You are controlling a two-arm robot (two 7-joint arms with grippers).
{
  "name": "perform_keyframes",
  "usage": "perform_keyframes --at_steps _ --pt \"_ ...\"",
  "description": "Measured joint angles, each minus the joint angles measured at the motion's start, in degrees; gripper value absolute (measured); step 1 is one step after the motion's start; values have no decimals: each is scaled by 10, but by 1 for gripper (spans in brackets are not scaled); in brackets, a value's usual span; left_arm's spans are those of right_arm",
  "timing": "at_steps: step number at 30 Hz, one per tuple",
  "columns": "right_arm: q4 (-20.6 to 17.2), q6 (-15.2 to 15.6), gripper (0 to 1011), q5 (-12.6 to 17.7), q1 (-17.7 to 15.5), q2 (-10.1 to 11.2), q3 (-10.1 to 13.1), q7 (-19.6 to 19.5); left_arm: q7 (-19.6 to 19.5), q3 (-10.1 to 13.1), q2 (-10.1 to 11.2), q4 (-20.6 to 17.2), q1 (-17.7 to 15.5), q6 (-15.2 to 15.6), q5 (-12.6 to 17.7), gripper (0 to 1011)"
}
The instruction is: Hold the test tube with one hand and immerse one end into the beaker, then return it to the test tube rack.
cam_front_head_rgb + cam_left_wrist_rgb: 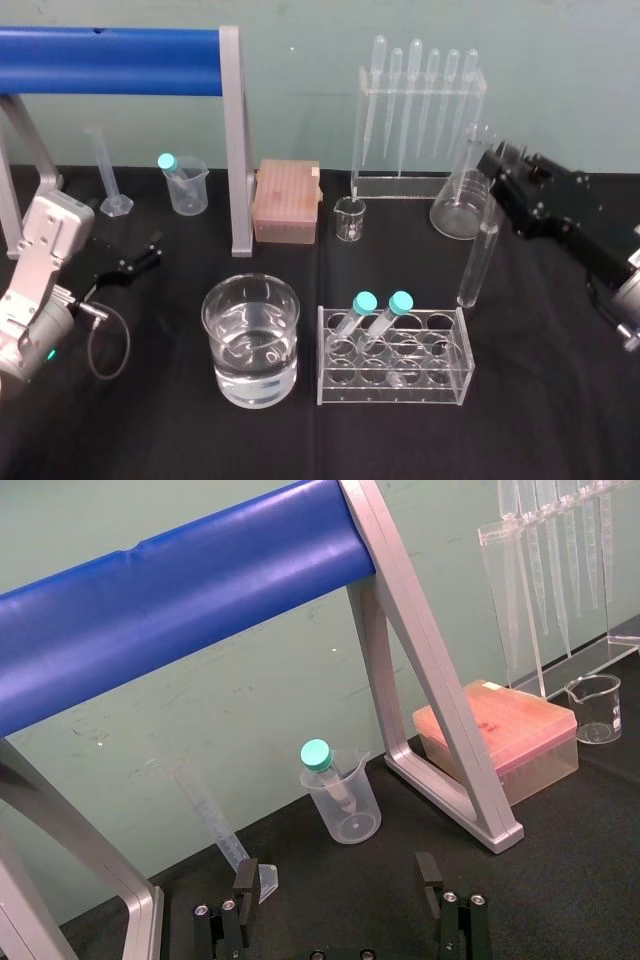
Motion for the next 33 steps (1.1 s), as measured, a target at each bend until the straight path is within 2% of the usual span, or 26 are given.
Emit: perform_keyframes --at_steps 7,17,33 --pt "31 10 228 -3 9 -11 -11 20 0 0 0 0 0 0 0 1000" --pt "56 16 228 -7 20 -20 -25 33 0 0 0 0 0 0 0 1000" --pt "106 3 228 -22 57 -43 -44 53 0 0 0 0 0 0 0 1000"
